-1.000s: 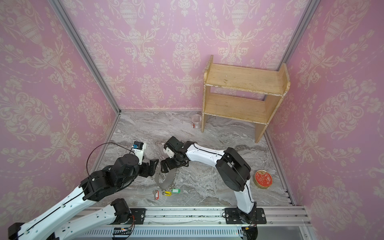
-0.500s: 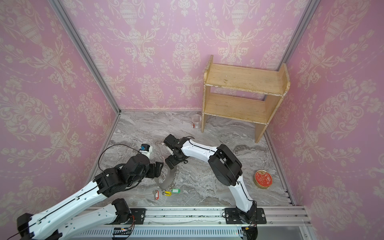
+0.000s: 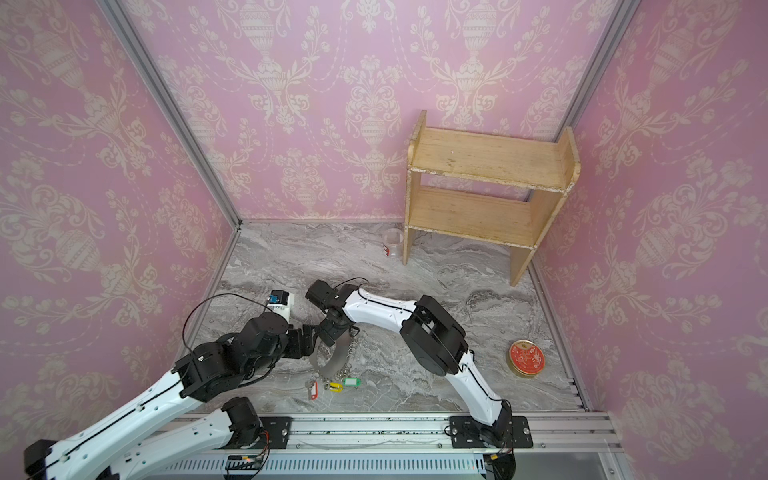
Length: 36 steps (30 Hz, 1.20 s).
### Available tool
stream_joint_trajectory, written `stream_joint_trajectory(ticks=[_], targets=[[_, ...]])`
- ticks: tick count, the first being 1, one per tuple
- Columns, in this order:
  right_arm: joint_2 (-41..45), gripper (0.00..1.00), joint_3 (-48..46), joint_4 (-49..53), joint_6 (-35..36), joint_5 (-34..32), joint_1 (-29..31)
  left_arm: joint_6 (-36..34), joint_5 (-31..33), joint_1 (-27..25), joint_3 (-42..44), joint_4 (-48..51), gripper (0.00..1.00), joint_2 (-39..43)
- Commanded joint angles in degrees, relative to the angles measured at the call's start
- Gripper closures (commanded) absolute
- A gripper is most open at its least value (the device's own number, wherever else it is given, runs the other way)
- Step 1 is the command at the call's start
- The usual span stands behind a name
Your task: Put the keys on the keyring
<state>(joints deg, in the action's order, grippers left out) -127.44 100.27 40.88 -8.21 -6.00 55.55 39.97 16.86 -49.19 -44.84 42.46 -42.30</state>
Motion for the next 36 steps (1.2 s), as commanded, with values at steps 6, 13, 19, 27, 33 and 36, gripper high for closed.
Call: stream_joint_trajectory(ticks=[6, 13, 19, 27, 33, 36], targets=[[-3.2, 0.00, -0.4, 4.6, -0.5, -5.8, -3.4, 0.0, -1.6, -0.1, 1.2, 0.4, 0.22, -1.2], [-1.7, 0.00, -1.4, 4.0, 0.1, -5.3, -6.3, -4.0, -6.3, -1.9, 0.3, -5.3, 0.25, -11.1], [4.4, 0.00, -3.7, 0.5, 4.5, 3.7, -7.9, -8.7, -11.9, -2.7, -1.8, -9.6, 0.32, -20.7], [18.9, 0.00, -11.4, 0.6, 3.0, 20.9, -16.5, -15.8, -17.6, -4.4, -5.1, -11.0, 0.44, -31.4], [31.3, 0.00, -23.1, -0.3, 2.0, 20.4, -21.0, -21.0, -20.0, -5.0, -9.4, -10.4, 0.57, -43.2], [36.9, 0.00, -28.6, -1.2, 0.8, 19.7, -22.0, -21.8, -19.1, -5.1, -10.7, -10.3, 0.64, -47.9]])
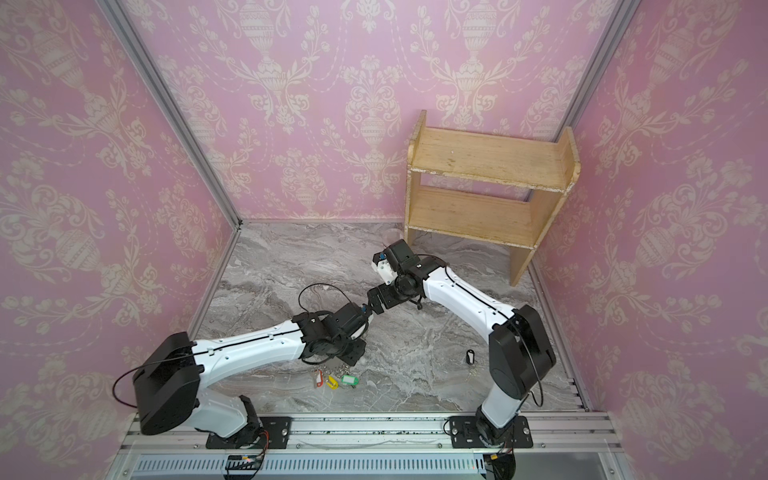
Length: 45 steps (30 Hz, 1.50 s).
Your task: Put the keys on the keyring
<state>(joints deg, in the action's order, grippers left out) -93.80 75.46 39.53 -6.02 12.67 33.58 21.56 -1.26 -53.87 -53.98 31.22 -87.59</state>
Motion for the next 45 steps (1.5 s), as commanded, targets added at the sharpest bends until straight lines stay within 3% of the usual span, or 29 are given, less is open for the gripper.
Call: stream_joint_trajectory(ticks=[1, 7, 18, 29, 45], targets=[[4.8, 0.00, -5.1, -0.1, -1.7, 0.8, -0.2, -3.5, -0.6, -0.4, -1.4, 0.4, 0.65, -3.3], [12.0, 0.00, -11.4, -0.5, -3.0, -0.3, -0.9, -3.8, 0.5, -0.4, -2.5, 1.3, 0.67, -7.4], [15.4, 0.00, -12.8, -0.6, -2.5, 0.4, -1.2, -1.9, 3.4, -0.4, -1.7, 2.1, 0.53, -6.2], [17.0, 0.00, -14.3, -2.9, -2.6, 1.4, -1.2, -1.7, 9.9, -1.1, -1.4, 3.8, 0.59, -4.8], [18.8, 0.00, -14.4, -2.9, -1.3, 1.4, -1.3, 0.5, 8.7, -2.5, -2.8, 4.4, 0.62, -10.4]])
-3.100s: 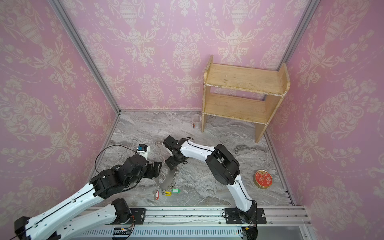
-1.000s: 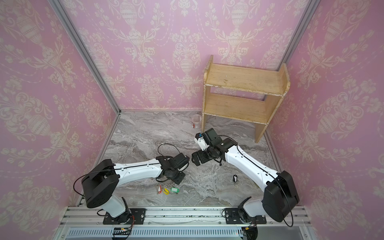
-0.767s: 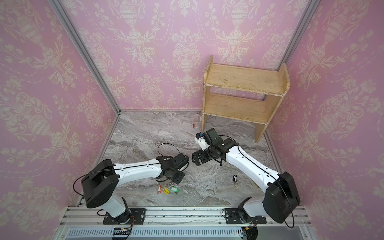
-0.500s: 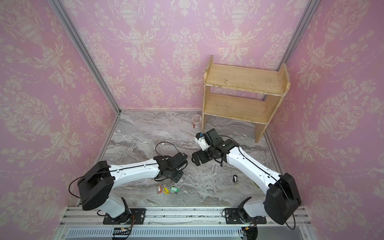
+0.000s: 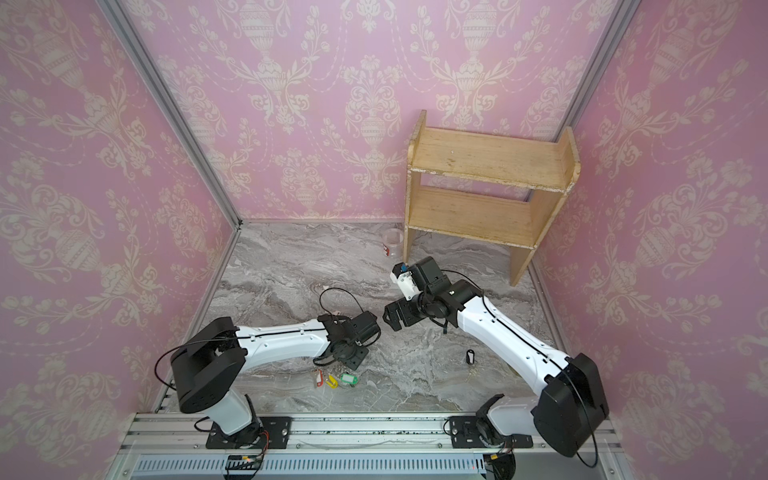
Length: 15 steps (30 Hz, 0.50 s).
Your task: Put the keys on the keyring
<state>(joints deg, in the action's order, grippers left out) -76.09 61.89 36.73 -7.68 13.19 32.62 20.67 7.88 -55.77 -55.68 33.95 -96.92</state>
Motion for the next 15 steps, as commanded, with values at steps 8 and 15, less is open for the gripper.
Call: stream_joint_trajectory(ticks=[8, 15], targets=[[1.6, 0.00, -1.2, -0.5, 1.0, 0.6, -0.4, 1.5, -0.2, -0.8, -1.7, 2.4, 0.74, -1.0], [2.2, 0.00, -1.6, -1.1, 1.0, 0.7, -0.5, 1.8, 0.7, -0.8, -1.7, 3.5, 0.83, 1.6]])
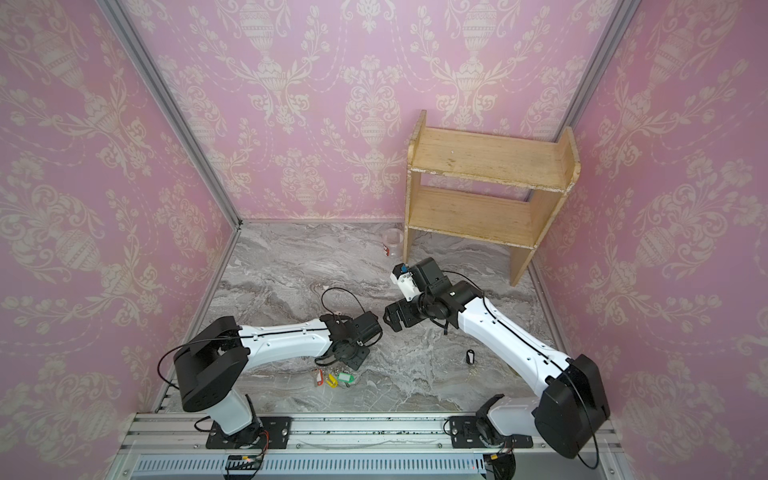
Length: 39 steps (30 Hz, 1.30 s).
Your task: Put the keys on the keyring
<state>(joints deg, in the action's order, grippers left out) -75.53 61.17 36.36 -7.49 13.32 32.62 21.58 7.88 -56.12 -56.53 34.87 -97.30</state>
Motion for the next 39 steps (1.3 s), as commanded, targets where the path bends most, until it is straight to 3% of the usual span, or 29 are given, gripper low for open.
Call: stream_joint_trajectory(ticks=[1, 16, 25, 35, 39], targets=[[1.7, 0.00, -0.9, -0.8, 0.8, 0.7, -0.5, 0.9, 0.7, -0.5, -0.9, 2.7, 0.85, 2.4], [3.0, 0.00, -2.1, -1.9, 0.4, 1.5, -0.5, 0.9, 0.1, -0.4, -0.8, 3.1, 0.98, 6.8], [4.3, 0.00, -2.6, -1.4, 1.0, 1.1, -0.5, 5.6, -1.6, -0.6, -1.1, 2.7, 0.82, 4.6], [5.2, 0.00, -2.8, -0.9, 1.9, 0.7, -0.5, 9.2, -2.8, -1.8, -2.3, 4.2, 0.81, 0.5], [5.3, 0.00, -3.0, -1.4, 1.9, 1.1, -0.5, 9.0, -2.2, -2.5, -3.8, 5.1, 0.77, -1.1]])
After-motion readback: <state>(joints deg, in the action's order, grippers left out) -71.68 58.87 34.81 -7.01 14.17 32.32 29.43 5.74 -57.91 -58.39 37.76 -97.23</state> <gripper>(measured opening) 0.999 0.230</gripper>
